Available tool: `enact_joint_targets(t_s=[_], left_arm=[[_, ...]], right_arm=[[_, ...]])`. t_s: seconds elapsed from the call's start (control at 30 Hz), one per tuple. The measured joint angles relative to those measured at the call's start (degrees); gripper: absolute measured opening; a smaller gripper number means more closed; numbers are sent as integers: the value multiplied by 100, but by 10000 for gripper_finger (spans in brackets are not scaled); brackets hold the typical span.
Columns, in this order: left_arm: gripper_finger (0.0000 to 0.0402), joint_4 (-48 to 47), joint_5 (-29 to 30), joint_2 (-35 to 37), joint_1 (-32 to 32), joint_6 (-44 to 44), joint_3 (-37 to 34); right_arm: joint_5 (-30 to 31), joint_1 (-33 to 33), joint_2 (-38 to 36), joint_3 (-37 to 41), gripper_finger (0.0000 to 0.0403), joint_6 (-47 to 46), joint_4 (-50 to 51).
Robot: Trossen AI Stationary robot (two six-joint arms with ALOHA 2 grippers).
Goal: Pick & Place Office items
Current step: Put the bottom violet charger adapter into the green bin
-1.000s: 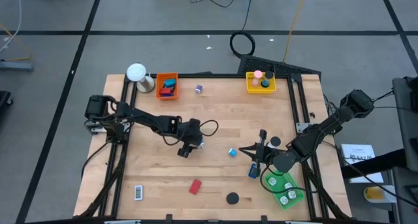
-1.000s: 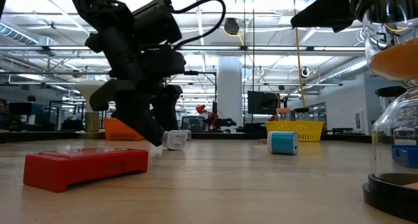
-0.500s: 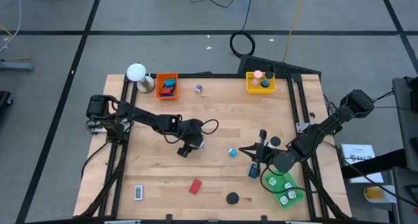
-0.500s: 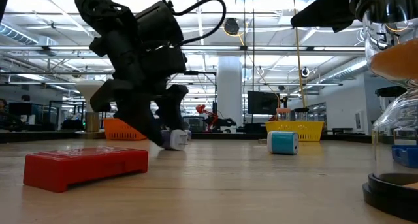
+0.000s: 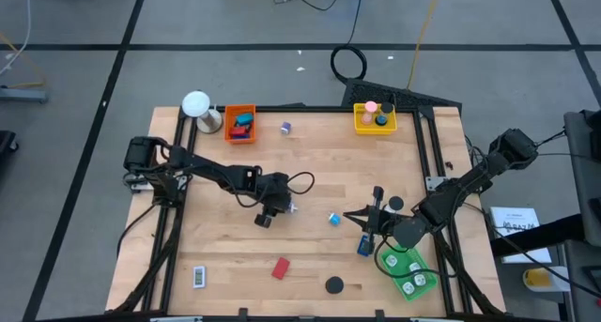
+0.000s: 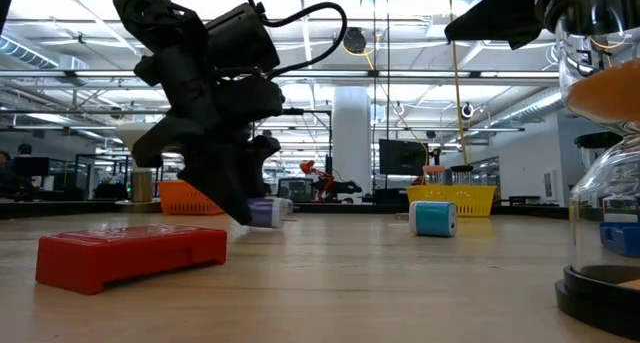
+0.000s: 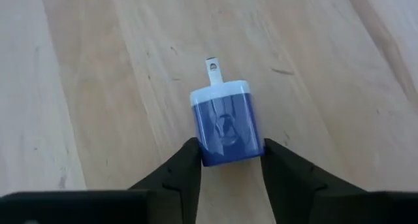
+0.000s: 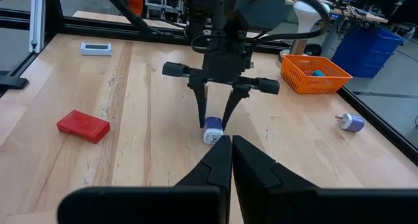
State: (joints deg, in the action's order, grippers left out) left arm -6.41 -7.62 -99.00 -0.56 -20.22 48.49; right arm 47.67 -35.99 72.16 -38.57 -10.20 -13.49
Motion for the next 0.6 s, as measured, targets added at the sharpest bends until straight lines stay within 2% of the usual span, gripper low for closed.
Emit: enact_joint_targets(t_s=[0.1, 0.2, 0.37, 0.5, 0.6], left_arm=[[162, 47, 6, 0, 0, 369, 0], [211, 72, 14, 0, 0, 782, 0], [280, 74, 14, 0, -40, 881, 0], [295, 228, 16, 0, -72, 1228, 0], [277, 365, 16, 0, -73, 1531, 0]], right_arm=[[-1, 0, 0, 0, 4, 0, 0], [1, 0, 0, 0, 4, 0, -1], [0, 0, 0, 0, 4, 0, 2], [0, 0, 0, 0, 4, 0, 4], [1, 0, 0, 0, 4, -1, 2]])
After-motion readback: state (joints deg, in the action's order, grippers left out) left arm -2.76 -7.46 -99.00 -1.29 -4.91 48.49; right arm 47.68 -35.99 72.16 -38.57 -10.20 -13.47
